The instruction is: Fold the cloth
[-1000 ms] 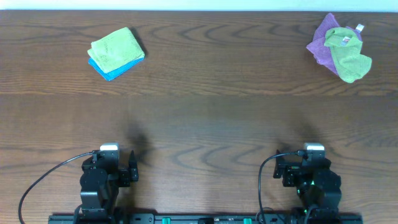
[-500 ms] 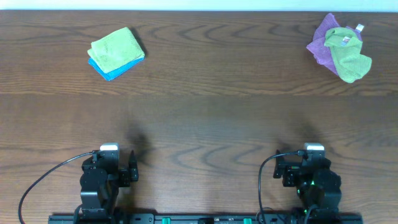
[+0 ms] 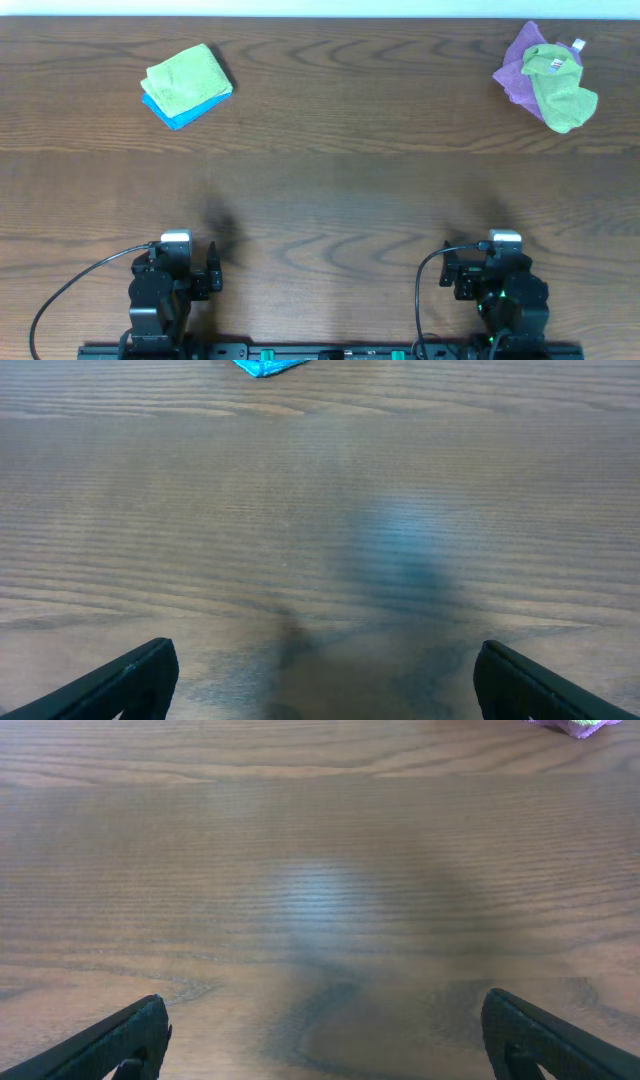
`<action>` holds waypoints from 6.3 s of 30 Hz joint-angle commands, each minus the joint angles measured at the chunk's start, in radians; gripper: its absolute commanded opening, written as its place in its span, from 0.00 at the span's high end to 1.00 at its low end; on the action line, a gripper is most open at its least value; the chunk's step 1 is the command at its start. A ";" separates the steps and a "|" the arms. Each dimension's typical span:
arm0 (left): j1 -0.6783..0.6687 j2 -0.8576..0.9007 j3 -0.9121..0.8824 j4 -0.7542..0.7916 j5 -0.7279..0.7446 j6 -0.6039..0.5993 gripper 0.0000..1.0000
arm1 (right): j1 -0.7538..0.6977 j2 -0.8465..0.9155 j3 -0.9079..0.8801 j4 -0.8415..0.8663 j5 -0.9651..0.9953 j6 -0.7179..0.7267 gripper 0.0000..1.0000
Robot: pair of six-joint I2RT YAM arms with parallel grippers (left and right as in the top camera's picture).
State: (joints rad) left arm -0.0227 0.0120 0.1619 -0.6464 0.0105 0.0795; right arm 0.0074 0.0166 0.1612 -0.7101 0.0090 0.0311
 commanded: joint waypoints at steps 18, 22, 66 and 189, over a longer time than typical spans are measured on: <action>0.003 -0.008 -0.007 -0.005 -0.018 0.010 0.04 | -0.102 0.183 0.135 0.002 0.010 0.148 0.01; 0.003 -0.008 -0.007 -0.005 -0.019 0.010 0.05 | -0.153 0.383 0.298 -0.026 0.010 0.148 0.01; 0.003 -0.008 -0.007 -0.005 -0.018 0.010 0.05 | -0.340 1.721 1.480 -0.045 0.030 0.192 0.01; 0.003 -0.008 -0.007 -0.005 -0.018 0.010 0.05 | 0.348 1.428 1.136 -0.418 -0.259 -0.041 0.98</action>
State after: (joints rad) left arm -0.0227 0.0109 0.1619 -0.6460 0.0071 0.0792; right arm 0.3416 1.5326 1.3769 -1.1412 -0.1715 0.0269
